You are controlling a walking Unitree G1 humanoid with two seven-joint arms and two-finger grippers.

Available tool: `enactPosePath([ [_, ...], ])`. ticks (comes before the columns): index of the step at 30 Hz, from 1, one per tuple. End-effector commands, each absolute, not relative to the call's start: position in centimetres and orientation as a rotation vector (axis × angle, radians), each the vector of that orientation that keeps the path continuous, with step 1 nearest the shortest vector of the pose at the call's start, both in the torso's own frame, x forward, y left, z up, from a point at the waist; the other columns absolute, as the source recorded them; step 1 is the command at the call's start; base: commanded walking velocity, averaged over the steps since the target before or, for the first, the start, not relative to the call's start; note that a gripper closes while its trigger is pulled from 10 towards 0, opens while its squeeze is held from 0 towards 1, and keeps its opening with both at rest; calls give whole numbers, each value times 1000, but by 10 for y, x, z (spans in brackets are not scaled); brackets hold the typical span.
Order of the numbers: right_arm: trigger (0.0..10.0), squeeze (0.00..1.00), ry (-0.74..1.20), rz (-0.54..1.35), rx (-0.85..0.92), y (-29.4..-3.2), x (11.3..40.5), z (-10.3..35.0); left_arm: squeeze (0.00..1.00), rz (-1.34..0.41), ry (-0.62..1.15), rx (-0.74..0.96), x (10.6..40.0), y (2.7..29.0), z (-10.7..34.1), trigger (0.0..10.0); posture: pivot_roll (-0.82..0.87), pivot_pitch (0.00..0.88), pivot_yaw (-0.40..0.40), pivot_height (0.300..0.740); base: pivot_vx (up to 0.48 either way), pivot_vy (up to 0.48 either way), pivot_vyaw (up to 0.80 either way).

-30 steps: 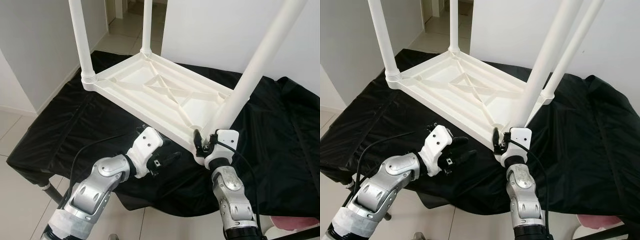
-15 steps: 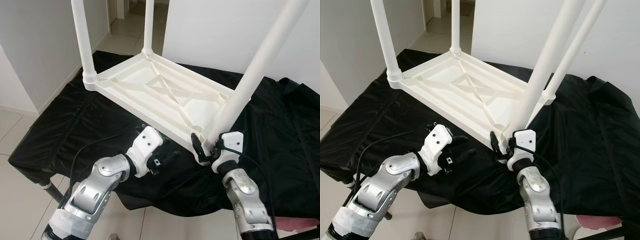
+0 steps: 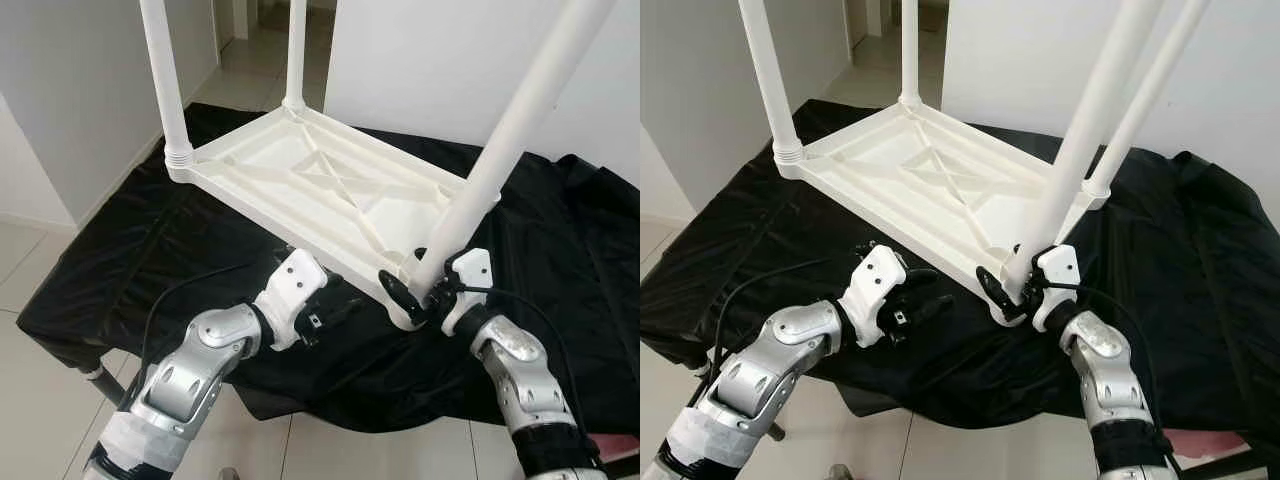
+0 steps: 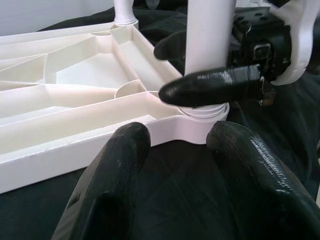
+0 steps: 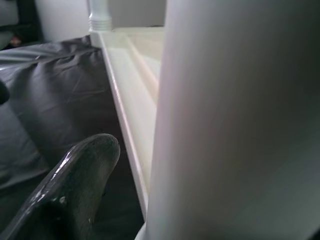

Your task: Building children table

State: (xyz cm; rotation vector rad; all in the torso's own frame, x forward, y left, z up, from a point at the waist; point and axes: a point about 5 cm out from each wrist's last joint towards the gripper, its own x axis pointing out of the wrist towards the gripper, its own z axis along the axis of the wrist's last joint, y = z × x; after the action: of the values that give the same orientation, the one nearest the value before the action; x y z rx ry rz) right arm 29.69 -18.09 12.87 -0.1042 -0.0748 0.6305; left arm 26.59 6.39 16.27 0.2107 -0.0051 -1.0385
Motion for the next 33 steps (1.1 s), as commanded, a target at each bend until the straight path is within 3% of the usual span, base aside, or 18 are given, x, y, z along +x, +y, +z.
enactPosePath([
  [1, 10000, 0, -43, 692, -115, -179, 299, 124, 0, -1059, -5, 222, 266, 62, 163, 10000, 9, 27, -52, 740, 0, 0, 0],
  [4, 10000, 0, -34, 728, -122, -178, 302, 123, 0, -1064, -5, 222, 264, 61, 163, 10000, 13, 26, -54, 740, 0, 0, 0],
  [5, 7725, 0, -32, 740, -128, -177, 304, 122, 0, -1064, -5, 222, 264, 61, 163, 10000, 15, 25, -58, 740, 0, 0, 0],
  [7, 7725, 0, -31, 756, -125, -177, 305, 122, 0, -1063, -6, 220, 264, 61, 163, 10000, 17, 24, -59, 740, 0, 0, 0],
  [8, 0, 0, -31, 761, -130, -178, 306, 121, 0, -1059, -6, 218, 264, 60, 163, 10000, 20, 24, -64, 740, 0, 0, 0],
  [22, 0, 0, -39, 754, -101, -185, 304, 121, 0, -1051, -12, 214, 266, 59, 163, 10000, 15, 21, -68, 740, 0, 0, 0],
  [23, 5765, 0, -40, 750, -99, -185, 304, 121, 0, -1053, -12, 213, 267, 59, 163, 10000, 3, 20, -65, 740, 0, 0, 0],
  [24, 5765, 0, -40, 750, -99, -185, 304, 121, 0, -1053, -12, 213, 267, 59, 163, 10000, 3, 20, -65, 740, 0, 0, 0],
  [25, 10000, 0, -43, 742, -92, -185, 304, 121, 0, -1054, -11, 214, 267, 59, 163, 10000, 2, 21, -65, 740, 0, 0, 0],
  [33, 10000, 0, -62, 722, -74, -184, 302, 121, 0, -1054, -8, 211, 266, 59, 162, 10000, -5, 22, -67, 740, 0, 0, 0],
])
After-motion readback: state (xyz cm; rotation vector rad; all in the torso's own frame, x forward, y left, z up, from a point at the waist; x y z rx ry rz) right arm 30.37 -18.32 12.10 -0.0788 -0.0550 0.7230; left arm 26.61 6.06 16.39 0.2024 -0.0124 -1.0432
